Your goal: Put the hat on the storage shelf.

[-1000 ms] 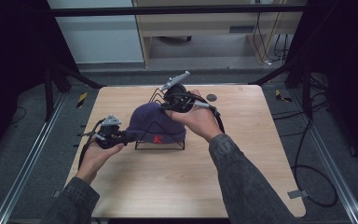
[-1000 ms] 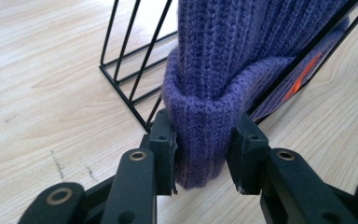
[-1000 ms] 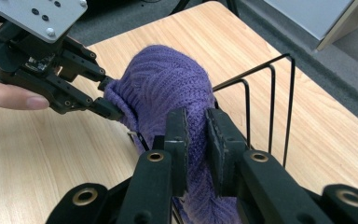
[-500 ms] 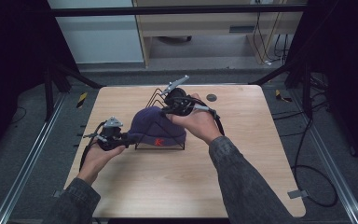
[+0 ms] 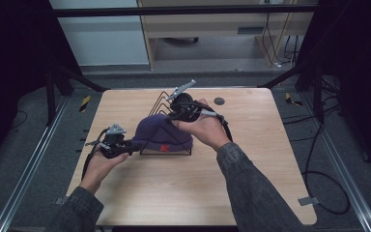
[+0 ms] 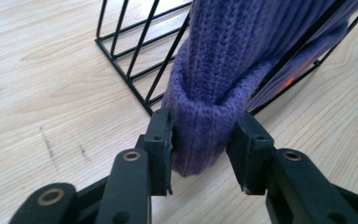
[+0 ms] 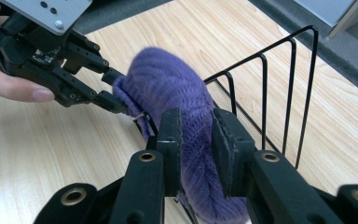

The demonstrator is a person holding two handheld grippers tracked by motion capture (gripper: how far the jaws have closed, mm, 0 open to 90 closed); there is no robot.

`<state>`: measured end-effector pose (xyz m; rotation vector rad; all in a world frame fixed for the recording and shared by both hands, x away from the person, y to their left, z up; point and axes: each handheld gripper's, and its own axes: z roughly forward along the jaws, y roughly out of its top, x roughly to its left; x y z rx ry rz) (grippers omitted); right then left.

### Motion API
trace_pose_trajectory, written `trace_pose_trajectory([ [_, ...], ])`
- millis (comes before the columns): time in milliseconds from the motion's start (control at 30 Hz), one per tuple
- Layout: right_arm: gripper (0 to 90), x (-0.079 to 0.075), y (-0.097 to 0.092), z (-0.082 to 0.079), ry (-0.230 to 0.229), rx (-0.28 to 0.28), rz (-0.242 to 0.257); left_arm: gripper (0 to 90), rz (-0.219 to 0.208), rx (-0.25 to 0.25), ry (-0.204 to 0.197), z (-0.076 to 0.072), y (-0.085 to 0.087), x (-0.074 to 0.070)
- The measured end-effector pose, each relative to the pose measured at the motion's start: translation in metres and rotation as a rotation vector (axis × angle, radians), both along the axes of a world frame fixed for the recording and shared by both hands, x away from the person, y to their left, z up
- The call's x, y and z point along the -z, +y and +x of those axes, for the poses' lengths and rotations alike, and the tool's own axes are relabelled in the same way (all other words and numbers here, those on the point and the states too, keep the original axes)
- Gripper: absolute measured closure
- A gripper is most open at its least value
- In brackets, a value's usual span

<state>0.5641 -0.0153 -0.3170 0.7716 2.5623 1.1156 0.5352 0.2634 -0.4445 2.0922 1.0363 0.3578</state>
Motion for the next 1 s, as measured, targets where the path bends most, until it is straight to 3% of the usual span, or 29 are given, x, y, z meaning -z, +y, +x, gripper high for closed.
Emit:
trace_pose_trajectory([
  [267,69.9,-0.002,-0.011,-0.008,-0.004,0.007,0.016,55.2,-0.018,-0.027,-0.029,-0.014,0.01,-0.004],
  [333,69.1,-0.004,-0.012,-0.013,-0.012,0.005,0.025,49.3,-0.011,-0.038,-0.035,-0.019,0.013,-0.003],
  [400,68.4,-0.005,-0.012,-0.016,-0.016,0.004,0.032,44.6,0.017,-0.078,-0.036,-0.028,0.018,0.002],
  [467,67.9,-0.005,-0.012,-0.017,-0.019,0.004,0.033,41.4,0.033,-0.087,-0.034,-0.03,0.02,0.003],
  [533,64.6,-0.006,-0.014,-0.019,-0.025,0.009,0.033,33.0,0.063,-0.109,-0.032,-0.034,0.023,0.006],
  [667,59.2,-0.006,-0.017,-0.022,-0.03,0.024,0.043,23.3,0.094,-0.139,-0.005,-0.039,0.027,0.016],
  [800,52.2,-0.007,-0.019,-0.023,-0.027,0.037,0.049,13.3,0.099,-0.208,0.025,-0.037,0.03,0.025],
  [1000,44.9,-0.009,-0.023,-0.024,-0.041,0.053,0.06,10.2,0.121,-0.243,0.074,-0.032,0.037,0.037],
])
